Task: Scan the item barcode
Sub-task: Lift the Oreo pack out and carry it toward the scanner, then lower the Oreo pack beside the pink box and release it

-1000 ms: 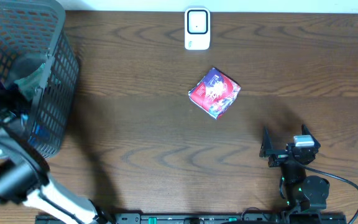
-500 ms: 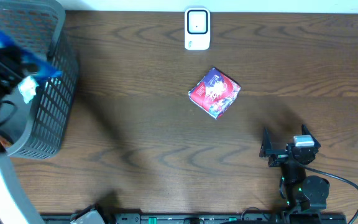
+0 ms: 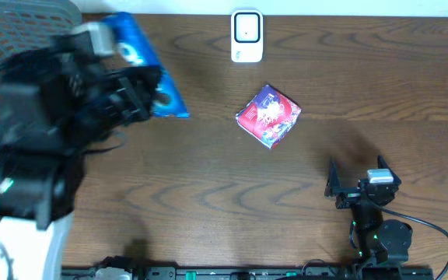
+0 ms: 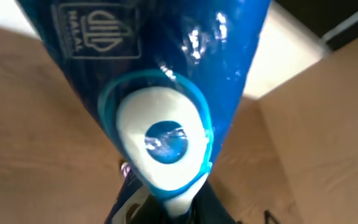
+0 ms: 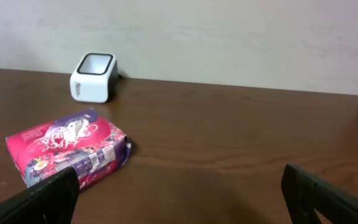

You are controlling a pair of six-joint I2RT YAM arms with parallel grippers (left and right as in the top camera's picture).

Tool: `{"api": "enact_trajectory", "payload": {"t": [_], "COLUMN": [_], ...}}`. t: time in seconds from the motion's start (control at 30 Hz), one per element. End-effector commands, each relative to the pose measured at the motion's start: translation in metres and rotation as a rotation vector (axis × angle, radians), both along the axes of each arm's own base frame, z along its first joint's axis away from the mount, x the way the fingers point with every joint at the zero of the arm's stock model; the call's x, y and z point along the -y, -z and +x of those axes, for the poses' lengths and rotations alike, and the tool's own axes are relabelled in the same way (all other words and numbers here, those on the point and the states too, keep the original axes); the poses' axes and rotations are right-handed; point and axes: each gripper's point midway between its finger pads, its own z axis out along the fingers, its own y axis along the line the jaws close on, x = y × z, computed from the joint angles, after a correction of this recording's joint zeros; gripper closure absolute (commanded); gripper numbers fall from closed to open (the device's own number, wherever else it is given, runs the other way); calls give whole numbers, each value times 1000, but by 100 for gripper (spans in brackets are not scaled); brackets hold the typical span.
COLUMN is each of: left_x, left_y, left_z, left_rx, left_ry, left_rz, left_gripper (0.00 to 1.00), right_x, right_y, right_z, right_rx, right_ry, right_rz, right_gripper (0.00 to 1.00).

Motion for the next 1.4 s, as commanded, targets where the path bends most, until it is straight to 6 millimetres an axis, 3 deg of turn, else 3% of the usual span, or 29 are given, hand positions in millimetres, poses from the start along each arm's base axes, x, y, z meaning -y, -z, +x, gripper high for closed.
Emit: {"api": "enact_trajectory", "payload": {"t": [0.0, 0.13, 0.33, 0.5, 0.67, 0.83, 0.93, 1.13, 1.37], "left_x": [22, 47, 42, 52, 87, 120, 134, 160, 210], "left_y": [52, 109, 202, 271, 332, 364, 372, 372, 364], "left_z": [29, 54, 93, 103, 115, 121, 115, 97, 82], "left_rx": [-118, -228, -363, -536, -630, -665, -691, -734, -699], "left_ry": [-25, -29, -160, -208, -106, -1, 45, 30, 61], "left_rz": [114, 247, 528, 513, 422, 317, 285, 252, 193], "left_gripper": [93, 93, 93, 93, 93, 93, 93, 93, 93], "right_x": [-2, -2, -2, -2, -2, -2, -2, -2, -2], "right_y": [0, 0, 0, 0, 0, 0, 0, 0, 0], "right_z": [0, 0, 0, 0, 0, 0, 0, 0, 0], "right_rx": [2, 2, 2, 2, 2, 2, 2, 2, 2], "right_ry": [-8, -8, -8, -8, -8, -8, -8, -8, -8], "right_rz": [-1, -1, -1, -1, -1, -1, -1, -1, -1], "right_gripper": [1, 1, 1, 1, 1, 1, 1, 1, 1]}}
